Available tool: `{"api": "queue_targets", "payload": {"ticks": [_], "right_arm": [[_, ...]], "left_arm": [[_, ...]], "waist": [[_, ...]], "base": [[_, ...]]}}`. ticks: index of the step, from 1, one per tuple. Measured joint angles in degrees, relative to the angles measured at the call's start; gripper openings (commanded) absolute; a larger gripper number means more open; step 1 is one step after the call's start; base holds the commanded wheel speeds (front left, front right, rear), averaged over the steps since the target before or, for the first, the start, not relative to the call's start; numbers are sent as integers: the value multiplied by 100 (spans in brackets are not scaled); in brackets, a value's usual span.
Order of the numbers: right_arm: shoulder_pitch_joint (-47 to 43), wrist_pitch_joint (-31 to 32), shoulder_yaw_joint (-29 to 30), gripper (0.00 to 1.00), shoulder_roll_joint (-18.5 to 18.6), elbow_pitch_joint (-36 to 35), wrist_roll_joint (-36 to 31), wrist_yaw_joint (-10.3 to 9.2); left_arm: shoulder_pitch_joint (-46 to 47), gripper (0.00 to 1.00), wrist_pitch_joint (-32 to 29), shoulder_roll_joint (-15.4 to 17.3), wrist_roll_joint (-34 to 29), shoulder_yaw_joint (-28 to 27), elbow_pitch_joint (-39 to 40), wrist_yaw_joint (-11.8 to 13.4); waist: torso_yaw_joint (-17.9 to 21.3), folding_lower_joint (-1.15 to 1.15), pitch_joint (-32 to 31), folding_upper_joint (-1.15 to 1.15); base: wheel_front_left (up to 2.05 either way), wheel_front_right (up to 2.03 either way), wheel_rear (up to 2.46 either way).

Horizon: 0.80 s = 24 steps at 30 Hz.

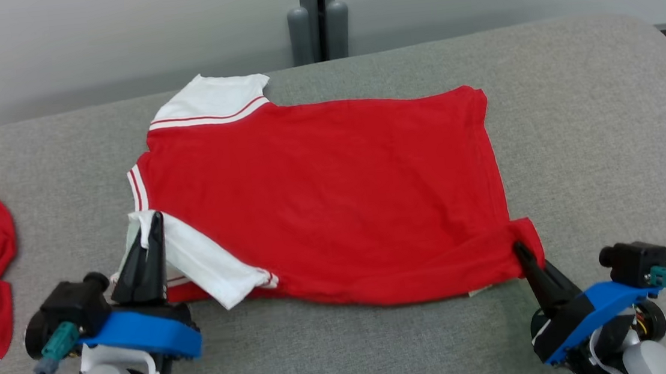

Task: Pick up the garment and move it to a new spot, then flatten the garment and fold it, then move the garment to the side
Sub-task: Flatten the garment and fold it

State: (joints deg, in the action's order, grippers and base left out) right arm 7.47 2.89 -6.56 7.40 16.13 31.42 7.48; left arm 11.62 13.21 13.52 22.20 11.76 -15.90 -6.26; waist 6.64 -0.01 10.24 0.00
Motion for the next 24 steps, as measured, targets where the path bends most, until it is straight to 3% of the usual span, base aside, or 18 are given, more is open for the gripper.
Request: {"api": "queue_targets", "payload": {"ticks": [10, 11, 12, 13, 14, 15, 24], "right_arm": [[901, -2, -181, 0, -46, 348, 204, 0], [962, -16, -199, 12, -47, 398, 205, 0], [1021, -46, -211, 95, -47, 444, 211, 0], [1070, -66, -224, 100, -49, 491, 221, 0], [1105, -127, -236, 100, -47, 522, 223, 0], [1130, -189, -242, 100, -38, 549, 214, 0], [1105, -665, -168, 100, 204, 642, 101, 0]], "left_arm": [[1163, 0, 75, 275, 48, 125, -1025, -82], [1238, 0, 76, 292, 46, 169, -1146, -83], [1308, 0, 86, 296, 48, 191, -1252, -85], [1379, 0, 100, 292, 56, 202, -1354, -86], [1451, 33, 103, 296, 56, 216, -1441, -86], [1511, 99, 109, 292, 56, 229, -1505, -86], [1538, 100, 176, 215, 75, 157, -1697, -92]], "waist": [[154, -1, 503, 0], [161, -1, 524, 0], [166, -1, 542, 0], [166, -1, 553, 0], [166, -1, 563, 0], [162, -1, 569, 0], [21, 0, 427, 0]], "base": [[0, 0, 0], [0, 0, 0], [0, 0, 0], [0, 0, 0], [0, 0, 0], [0, 0, 0], [0, 0, 0]]}}
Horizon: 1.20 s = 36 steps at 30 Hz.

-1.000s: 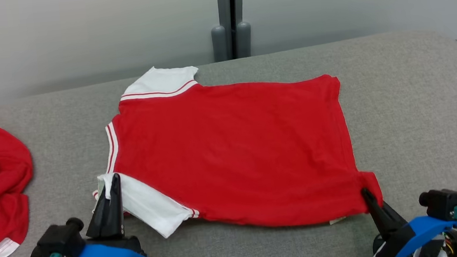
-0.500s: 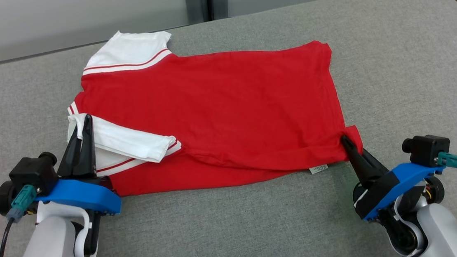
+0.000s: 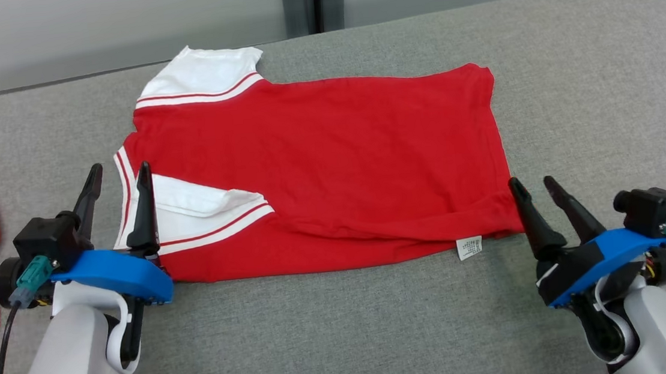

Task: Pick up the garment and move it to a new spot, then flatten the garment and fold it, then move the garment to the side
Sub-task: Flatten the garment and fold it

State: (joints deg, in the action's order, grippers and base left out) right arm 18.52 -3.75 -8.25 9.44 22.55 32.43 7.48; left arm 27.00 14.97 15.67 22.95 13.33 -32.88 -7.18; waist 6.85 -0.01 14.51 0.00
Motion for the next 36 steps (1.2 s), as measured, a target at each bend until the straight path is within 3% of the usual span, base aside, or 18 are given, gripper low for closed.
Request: {"api": "queue_targets", "payload": {"ticks": [6, 18, 36], "right_arm": [[-399, -85, 158, 100, 224, -56, -235, 0], [-1079, 126, 60, 100, 252, -258, -593, 0], [-59, -188, -200, 100, 67, 960, -798, 0]], "left_arm": [[-515, 100, 1, -89, -46, -213, 168, 9], [-1174, 100, 2, -96, -178, -390, -154, 66], [-827, 100, -20, -120, -120, -208, -984, 30]], "waist": [[-116, 0, -153, 0], [-132, 1, -246, 0], [-160, 1, -43, 0]], "base": [[0, 0, 0], [0, 0, 0], [0, 0, 0]]}}
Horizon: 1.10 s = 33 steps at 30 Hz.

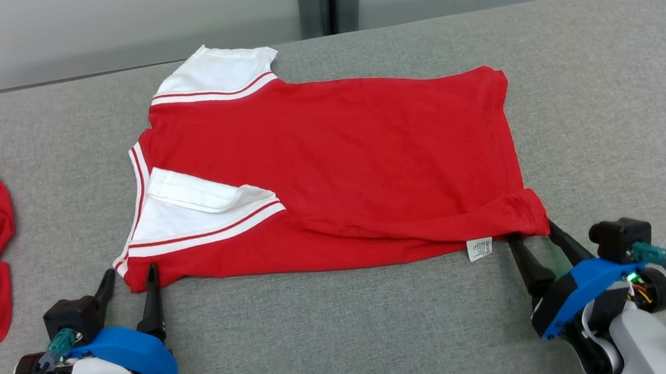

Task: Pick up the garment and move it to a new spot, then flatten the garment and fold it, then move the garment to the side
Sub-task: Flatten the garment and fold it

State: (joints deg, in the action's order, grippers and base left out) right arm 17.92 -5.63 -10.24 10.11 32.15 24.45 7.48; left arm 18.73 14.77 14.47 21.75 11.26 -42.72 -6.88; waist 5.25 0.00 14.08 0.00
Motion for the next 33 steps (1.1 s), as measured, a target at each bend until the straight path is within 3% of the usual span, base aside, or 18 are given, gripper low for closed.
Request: {"api": "queue_targets", "payload": {"ticks": [7, 8, 9, 10, 11, 12, 13, 14, 23, 27, 33], "right_arm": [[428, -51, -142, 100, -3, 646, 83, 0], [459, -58, -167, 87, -7, 715, 118, 0], [498, -58, -202, 45, -5, 788, 127, 0], [526, -59, -230, 29, -9, 840, 146, 0], [545, -83, -250, 2, -12, 905, 170, 0], [558, -102, -276, 0, -13, 966, 196, 0], [568, -119, -299, 0, -11, 1013, 208, 0], [574, -140, -327, 0, -15, 1055, 240, 1], [316, -305, -526, 0, 76, 1038, 587, 0], [-166, -292, -525, 0, 194, 676, 709, 0], [-1062, 136, -326, 0, 345, -137, 746, 1]], "left_arm": [[149, 100, -11, -48, 107, 131, -271, -22], [170, 100, -12, -56, 141, 156, -311, -23], [192, 100, -14, -66, 156, 192, -354, -23], [218, 94, -14, -79, 166, 220, -389, -23], [240, 41, -14, -96, 192, 236, -425, -23], [253, 20, -14, -109, 199, 252, -459, -24], [260, 5, -13, -123, 203, 270, -483, -24], [264, 0, -13, -135, 227, 287, -506, -26], [7, 0, 13, -230, 424, 374, -314, -54], [-404, 0, 21, -221, 441, 235, 231, -40], [-1441, 0, 21, -265, 444, 99, 1196, 192]], "waist": [[-49, 0, 23, 0], [-61, 0, 23, 0], [-74, 0, 17, 0], [-83, 0, 10, 0], [-91, 0, 4, 0], [-96, 0, -3, 0], [-101, 0, -12, 0], [-108, 0, -26, 0], [-245, 0, -436, 0], [-306, 0, -704, 0], [-320, 0, -929, 0]], "base": [[0, 0, 0], [0, 0, 0], [0, 0, 0], [0, 0, 0], [0, 0, 0], [0, 0, 0], [0, 0, 0], [0, 0, 0], [0, 0, 0], [0, 0, 0], [0, 0, 0]]}}
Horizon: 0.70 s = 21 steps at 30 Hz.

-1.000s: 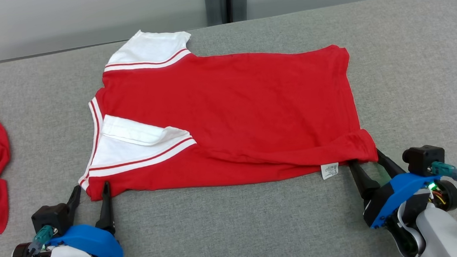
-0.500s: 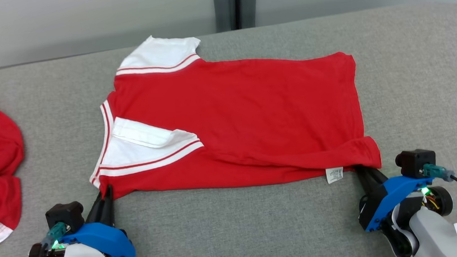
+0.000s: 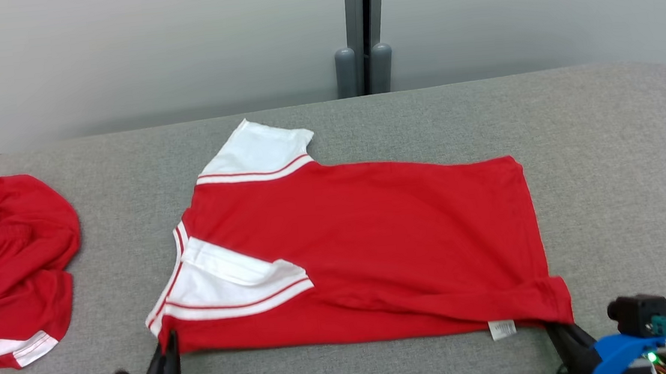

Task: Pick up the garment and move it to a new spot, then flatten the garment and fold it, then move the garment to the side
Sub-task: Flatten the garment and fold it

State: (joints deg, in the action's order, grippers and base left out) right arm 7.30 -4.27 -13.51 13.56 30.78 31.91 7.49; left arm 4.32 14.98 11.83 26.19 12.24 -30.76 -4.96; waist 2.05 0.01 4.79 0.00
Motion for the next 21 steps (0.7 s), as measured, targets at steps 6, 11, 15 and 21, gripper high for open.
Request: {"api": "queue_targets", "payload": {"ticks": [6, 11, 15, 21], "right_arm": [[-854, 602, 508, 0, -14, -967, -110, 0], [-1122, 950, 894, 0, -215, -1395, -267, -1], [-1105, 1034, 1024, 100, -356, -1456, -497, -1], [-1090, 984, 1104, 100, -437, -1396, -811, -1]], "left_arm": [[-815, 0, -125, -45, 10, 66, 816, 253], [-985, 0, -322, -79, -1, 154, 1158, 366], [-924, 100, -288, -80, -27, 169, 1141, 396], [-737, 100, -83, -91, -113, 131, 993, 366]], "waist": [[-69, 0, -7, 0], [-100, -1, 24, 0], [-95, -1, 27, 0], [-71, -1, -59, 0]], "base": [[0, 0, 0], [0, 0, 0], [0, 0, 0], [0, 0, 0]]}}
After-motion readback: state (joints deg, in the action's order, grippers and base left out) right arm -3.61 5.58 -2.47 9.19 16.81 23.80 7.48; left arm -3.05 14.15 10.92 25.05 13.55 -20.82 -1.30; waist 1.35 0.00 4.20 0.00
